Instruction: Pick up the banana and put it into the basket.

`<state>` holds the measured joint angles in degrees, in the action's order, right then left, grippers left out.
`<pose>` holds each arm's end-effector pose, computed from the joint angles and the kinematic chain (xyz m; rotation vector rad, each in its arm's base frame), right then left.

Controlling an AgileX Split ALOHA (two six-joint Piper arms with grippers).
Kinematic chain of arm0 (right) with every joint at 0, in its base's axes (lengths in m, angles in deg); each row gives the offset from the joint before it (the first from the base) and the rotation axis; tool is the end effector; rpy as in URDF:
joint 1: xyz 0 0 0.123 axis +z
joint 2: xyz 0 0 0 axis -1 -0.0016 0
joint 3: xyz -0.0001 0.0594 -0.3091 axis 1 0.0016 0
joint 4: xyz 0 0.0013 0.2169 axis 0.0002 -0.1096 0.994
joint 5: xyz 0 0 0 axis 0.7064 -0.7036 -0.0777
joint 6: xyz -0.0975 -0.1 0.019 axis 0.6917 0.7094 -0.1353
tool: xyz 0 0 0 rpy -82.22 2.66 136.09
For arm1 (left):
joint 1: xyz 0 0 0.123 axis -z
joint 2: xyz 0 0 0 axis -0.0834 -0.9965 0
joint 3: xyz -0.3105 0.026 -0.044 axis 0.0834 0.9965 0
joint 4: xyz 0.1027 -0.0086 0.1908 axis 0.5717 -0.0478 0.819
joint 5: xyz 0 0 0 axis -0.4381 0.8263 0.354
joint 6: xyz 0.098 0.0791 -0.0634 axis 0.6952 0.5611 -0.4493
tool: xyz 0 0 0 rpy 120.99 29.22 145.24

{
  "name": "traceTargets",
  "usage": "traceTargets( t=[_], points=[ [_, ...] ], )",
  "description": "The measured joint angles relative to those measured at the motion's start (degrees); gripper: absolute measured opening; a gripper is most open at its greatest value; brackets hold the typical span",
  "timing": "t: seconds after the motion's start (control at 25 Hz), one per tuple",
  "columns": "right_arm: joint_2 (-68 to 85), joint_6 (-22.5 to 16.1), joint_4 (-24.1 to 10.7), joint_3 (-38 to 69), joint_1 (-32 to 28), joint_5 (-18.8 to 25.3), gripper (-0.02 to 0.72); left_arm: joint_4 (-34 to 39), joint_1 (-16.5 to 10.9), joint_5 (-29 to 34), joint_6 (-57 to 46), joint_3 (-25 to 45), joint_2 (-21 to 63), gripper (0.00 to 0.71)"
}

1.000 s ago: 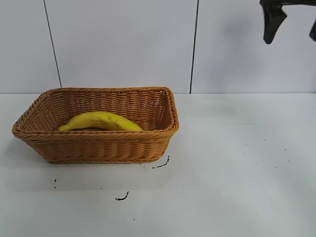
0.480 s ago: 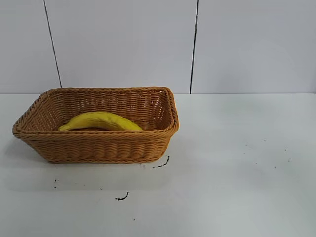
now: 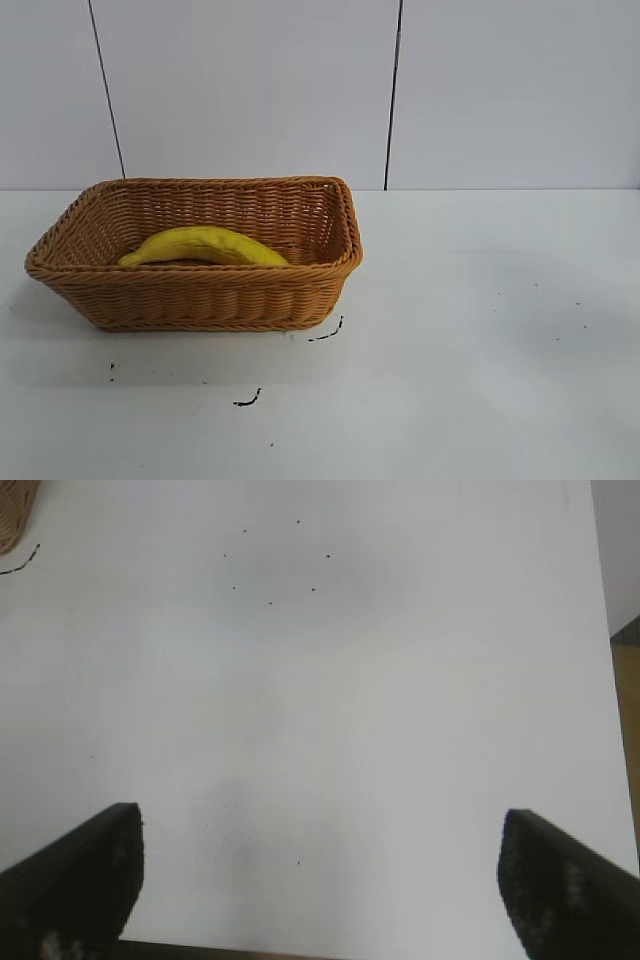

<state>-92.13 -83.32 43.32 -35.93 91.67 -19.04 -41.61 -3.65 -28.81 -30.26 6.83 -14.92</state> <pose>-0.0065 -0.0040 0.2426 -0.0246 2.1149 -0.0151 -0.0216 -0.0071 0.2341 0.0818 2.0531 -0.0503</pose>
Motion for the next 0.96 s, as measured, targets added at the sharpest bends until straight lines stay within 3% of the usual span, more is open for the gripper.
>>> traceTargets(
  t=[0.2,0.96],
  points=[
    [6.1,0.0,0.4,0.1,0.0,-0.2,0.689,0.0,0.0,0.0,0.0,0.0,0.0,0.695],
    [6.3,0.0,0.7,0.1,0.0,-0.2,0.689,0.0,0.0,0.0,0.0,0.0,0.0,0.695]
  ],
)
